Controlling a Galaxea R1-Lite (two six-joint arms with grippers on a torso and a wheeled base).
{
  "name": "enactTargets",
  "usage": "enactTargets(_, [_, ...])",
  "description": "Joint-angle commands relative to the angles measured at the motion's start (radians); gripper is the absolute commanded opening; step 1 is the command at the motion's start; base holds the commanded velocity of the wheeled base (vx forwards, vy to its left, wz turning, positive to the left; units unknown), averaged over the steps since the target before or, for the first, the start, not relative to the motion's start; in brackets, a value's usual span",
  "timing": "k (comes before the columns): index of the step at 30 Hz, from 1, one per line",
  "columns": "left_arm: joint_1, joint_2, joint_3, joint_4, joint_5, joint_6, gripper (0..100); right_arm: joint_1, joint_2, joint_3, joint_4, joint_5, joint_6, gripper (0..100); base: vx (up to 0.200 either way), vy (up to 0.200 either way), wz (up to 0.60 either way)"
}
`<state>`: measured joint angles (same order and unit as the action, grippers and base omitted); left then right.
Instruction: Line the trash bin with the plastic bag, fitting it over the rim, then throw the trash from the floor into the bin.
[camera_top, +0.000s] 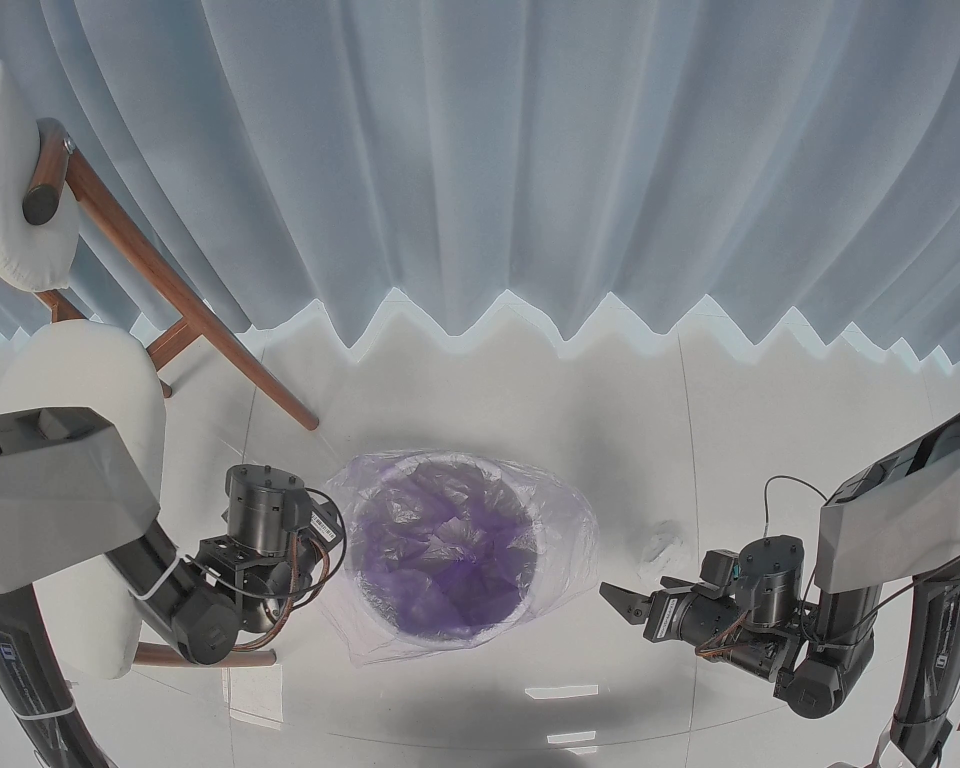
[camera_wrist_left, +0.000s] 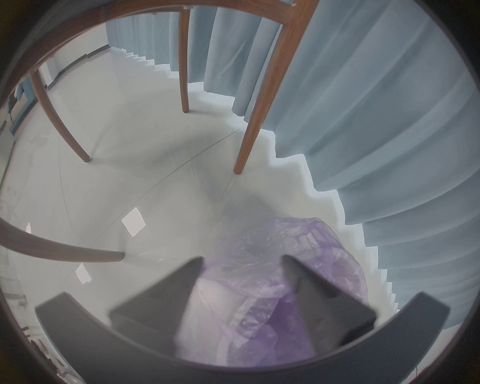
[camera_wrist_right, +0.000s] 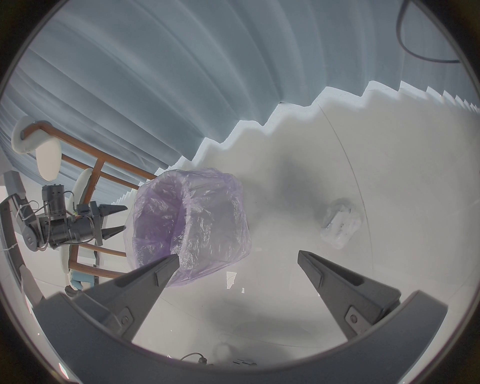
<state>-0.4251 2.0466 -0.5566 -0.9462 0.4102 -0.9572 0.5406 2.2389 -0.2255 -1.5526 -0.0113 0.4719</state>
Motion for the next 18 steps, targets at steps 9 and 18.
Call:
enactTargets(9, [0.023, 0.219, -0.123, -0.005, 0.021, -0.026, 0, 0.001, 0.005, -0.005, -0.018, -0.001, 0.004, 100, 0.000, 0.000, 0.00])
enactTargets(18, [0.039, 0.216, -0.126, -0.017, 0.032, -0.031, 0, 0.001, 0.002, 0.000, -0.018, -0.001, 0.005, 100, 0.000, 0.000, 0.00])
